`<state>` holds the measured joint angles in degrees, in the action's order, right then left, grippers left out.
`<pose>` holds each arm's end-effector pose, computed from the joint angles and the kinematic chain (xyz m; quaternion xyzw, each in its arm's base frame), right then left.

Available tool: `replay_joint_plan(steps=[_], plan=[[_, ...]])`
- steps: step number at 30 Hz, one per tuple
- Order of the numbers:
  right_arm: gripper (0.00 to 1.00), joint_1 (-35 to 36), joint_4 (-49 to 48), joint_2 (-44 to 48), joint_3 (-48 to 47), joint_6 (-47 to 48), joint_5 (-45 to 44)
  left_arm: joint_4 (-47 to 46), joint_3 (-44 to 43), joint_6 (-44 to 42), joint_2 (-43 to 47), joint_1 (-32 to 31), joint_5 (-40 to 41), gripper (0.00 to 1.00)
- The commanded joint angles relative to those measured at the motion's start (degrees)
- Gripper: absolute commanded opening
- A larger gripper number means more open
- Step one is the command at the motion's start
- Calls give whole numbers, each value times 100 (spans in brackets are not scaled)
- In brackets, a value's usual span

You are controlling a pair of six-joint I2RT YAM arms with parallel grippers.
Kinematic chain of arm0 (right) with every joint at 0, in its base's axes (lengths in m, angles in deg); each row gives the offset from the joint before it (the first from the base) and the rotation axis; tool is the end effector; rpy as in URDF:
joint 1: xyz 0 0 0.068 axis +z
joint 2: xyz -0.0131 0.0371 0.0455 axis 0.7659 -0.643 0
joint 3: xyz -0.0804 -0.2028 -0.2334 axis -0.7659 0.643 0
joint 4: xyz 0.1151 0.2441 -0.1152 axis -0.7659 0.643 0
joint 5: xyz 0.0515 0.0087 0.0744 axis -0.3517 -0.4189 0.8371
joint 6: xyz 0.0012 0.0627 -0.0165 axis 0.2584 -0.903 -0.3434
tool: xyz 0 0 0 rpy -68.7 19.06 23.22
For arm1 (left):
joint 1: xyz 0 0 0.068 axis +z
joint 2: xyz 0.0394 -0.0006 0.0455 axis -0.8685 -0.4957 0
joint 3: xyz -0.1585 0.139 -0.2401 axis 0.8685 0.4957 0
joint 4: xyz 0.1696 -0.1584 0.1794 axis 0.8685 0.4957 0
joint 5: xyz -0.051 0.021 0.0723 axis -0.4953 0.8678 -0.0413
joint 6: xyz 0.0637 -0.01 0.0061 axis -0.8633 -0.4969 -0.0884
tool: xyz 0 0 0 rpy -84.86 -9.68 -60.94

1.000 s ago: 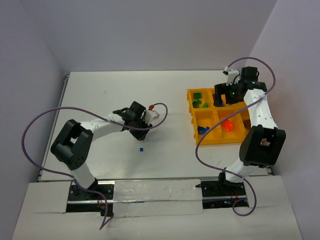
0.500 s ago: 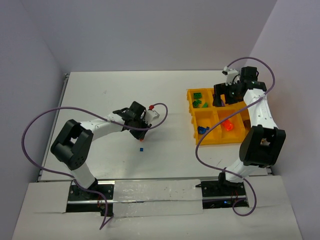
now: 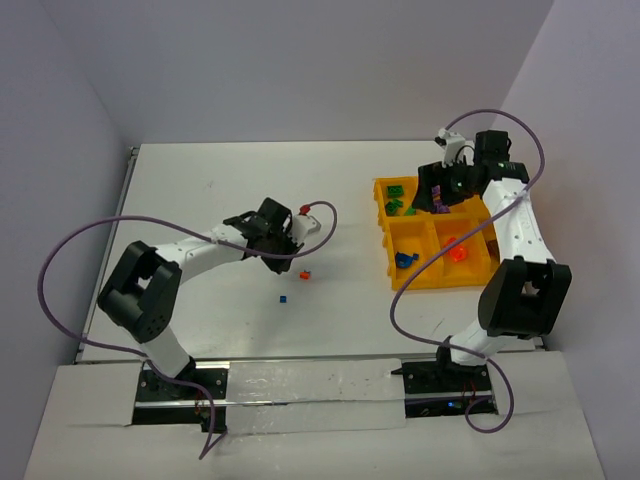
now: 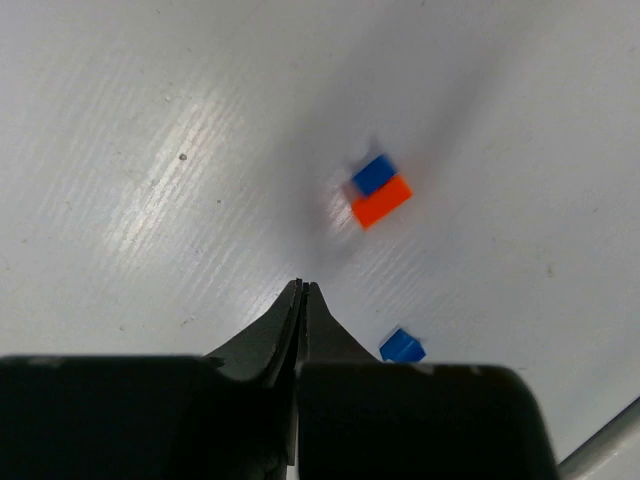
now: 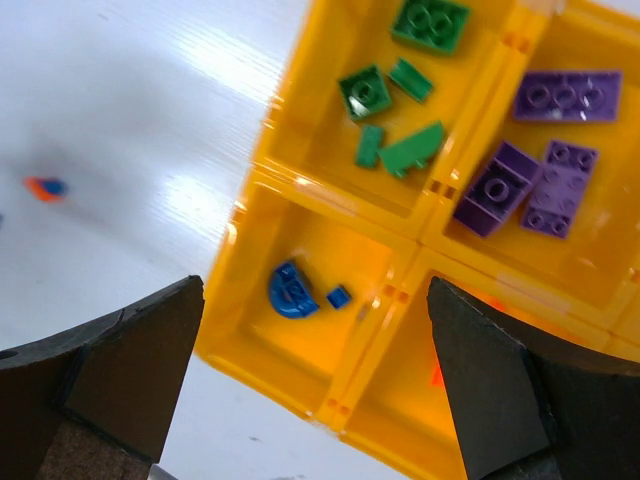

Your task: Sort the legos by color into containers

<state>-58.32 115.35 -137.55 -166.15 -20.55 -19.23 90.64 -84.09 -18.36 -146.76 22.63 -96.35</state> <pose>0.3689 -0.0270 0.3551 -0.1950 0.8965 0.1728 0.3584 0.2919 -0.2377 0.2010 0.4197 0.8673 -0.1512 0.2207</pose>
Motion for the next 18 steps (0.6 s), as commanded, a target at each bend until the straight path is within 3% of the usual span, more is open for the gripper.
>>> replay_joint_plan(steps=[1,6,8,9,10,12,18], plan=[[100,323,-593,653,-54,-494,757,-136,-533,126,648,220,-801,0],[100,878,-970,778,170,-988,634,-64,-999,421,688,364,-989,2],[100,996,-945,710,168,-1082,613,93,-1123,398,571,364,-1023,13],[100,1024,-922,638,157,-1159,585,173,-1140,328,491,363,-1114,37],[100,1009,-922,605,133,-1221,543,203,-1088,256,452,353,-1230,54],[100,988,-913,565,116,-1230,414,110,-914,169,475,281,-1195,66],[100,748,-917,487,127,-1434,219,-59,-903,116,14,-151,-833,71]])
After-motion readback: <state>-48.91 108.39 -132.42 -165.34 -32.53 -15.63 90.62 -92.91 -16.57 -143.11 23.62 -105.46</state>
